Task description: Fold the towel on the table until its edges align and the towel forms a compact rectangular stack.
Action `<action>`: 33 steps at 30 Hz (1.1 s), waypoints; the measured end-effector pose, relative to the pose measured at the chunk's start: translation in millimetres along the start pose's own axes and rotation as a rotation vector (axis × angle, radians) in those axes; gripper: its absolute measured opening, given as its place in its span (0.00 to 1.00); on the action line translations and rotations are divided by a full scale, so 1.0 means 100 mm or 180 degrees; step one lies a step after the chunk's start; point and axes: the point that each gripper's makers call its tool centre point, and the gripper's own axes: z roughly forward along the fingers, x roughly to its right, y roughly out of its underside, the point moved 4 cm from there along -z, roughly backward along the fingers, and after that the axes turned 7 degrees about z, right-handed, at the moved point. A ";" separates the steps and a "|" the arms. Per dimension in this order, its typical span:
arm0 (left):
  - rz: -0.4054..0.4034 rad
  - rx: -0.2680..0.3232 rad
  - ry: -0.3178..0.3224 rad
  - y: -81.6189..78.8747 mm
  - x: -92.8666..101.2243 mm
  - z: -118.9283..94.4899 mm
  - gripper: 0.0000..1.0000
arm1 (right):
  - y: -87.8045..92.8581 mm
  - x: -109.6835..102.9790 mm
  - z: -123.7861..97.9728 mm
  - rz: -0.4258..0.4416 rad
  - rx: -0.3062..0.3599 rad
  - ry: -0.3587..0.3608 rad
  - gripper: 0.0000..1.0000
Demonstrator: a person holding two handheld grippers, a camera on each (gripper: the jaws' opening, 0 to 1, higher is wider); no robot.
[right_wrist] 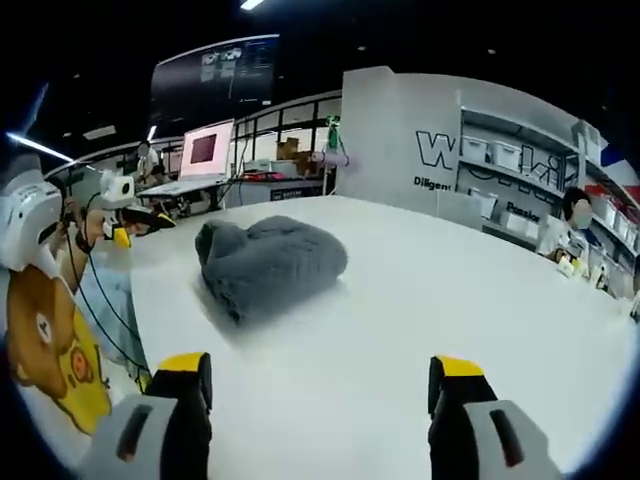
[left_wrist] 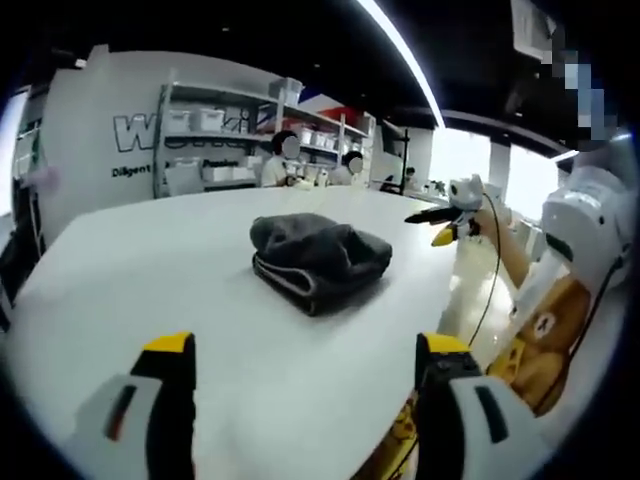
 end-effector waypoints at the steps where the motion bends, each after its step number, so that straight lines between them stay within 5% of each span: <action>1: 0.0001 -0.0005 -0.0003 0.00 0.01 0.00 0.96 | 0.00 0.00 0.01 0.0018 0.0017 0.0008 0.98; 16: 0.0132 -0.0014 0.0090 -0.17 0.14 0.18 0.96 | 0.03 0.04 -0.07 0.0185 0.0196 0.0061 0.99; 25: 0.0473 0.0092 0.0600 -0.60 0.31 0.65 0.91 | 0.07 -0.02 -0.09 0.0173 0.0190 0.0018 0.99; 33: 0.0547 -0.0055 0.0597 -0.80 0.20 1.22 0.79 | 0.11 -0.06 -0.14 0.0195 0.0212 0.0005 0.99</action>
